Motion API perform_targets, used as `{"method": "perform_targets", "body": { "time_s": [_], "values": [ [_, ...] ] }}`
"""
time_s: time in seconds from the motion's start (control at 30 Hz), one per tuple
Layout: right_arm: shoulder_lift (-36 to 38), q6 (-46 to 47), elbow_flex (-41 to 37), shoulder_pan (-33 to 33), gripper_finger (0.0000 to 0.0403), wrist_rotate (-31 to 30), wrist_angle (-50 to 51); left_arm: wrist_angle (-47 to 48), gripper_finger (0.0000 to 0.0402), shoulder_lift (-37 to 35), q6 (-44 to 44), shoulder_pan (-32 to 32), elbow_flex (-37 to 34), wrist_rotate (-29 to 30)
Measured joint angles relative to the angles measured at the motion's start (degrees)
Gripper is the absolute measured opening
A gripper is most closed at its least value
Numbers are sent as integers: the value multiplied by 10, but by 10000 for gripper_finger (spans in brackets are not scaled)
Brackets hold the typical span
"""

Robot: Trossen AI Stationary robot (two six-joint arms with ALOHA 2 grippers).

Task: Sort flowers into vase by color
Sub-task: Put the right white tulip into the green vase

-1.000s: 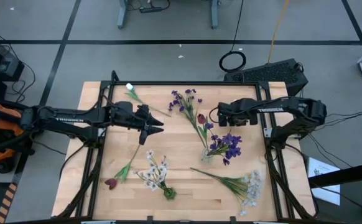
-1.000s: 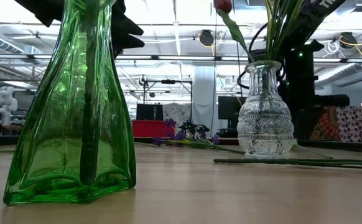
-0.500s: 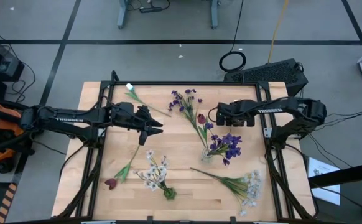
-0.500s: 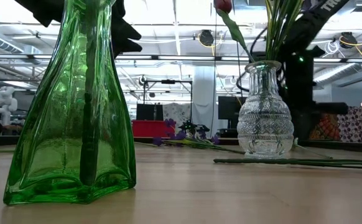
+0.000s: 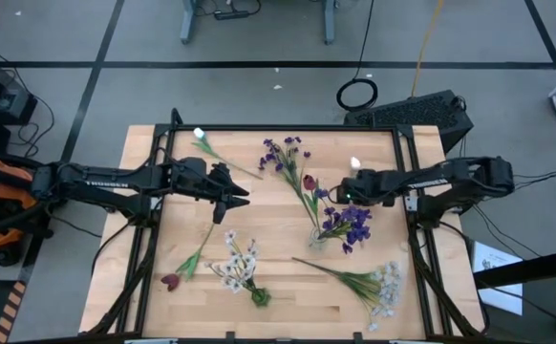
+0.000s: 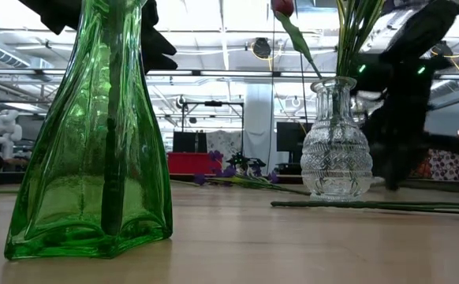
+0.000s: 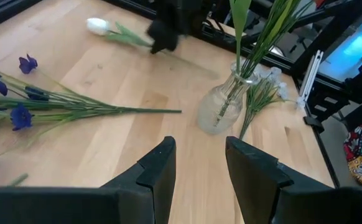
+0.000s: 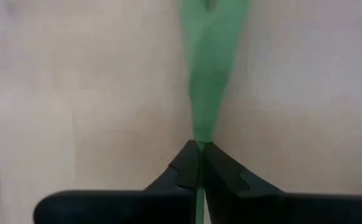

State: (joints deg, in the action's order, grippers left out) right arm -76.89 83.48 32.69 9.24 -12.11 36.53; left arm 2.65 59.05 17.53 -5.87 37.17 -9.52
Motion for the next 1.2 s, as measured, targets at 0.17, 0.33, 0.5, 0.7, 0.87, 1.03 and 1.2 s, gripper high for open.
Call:
{"method": "perform_targets", "body": {
  "time_s": [0.17, 0.33, 0.5, 0.7, 0.87, 1.03, 1.2],
  "values": [
    [103, 17, 2, -46, 3, -17, 36, -1, 145, 0, -9, 0, 0, 0],
    [175, 90, 62, -134, 1, -84, 156, 1, 145, -7, -46, 0, 0, 0],
    [155, 167, 206, -229, 1, -151, 348, 17, 145, -18, -74, 0, 0, 0],
    [52, 256, 409, -324, 1, -182, 540, 50, 145, -25, -79, 0, 0, 0],
    [-6, 261, 517, -379, 0, -252, 536, 65, 145, -26, -75, 0, 0, -7],
    [-54, 268, 591, -418, 0, -283, 534, 76, 145, -28, -75, 5, 0, -25],
    [-101, 273, 652, -447, 0, -292, 535, 75, 145, -29, -75, 13, 0, -57]
  ]
}}
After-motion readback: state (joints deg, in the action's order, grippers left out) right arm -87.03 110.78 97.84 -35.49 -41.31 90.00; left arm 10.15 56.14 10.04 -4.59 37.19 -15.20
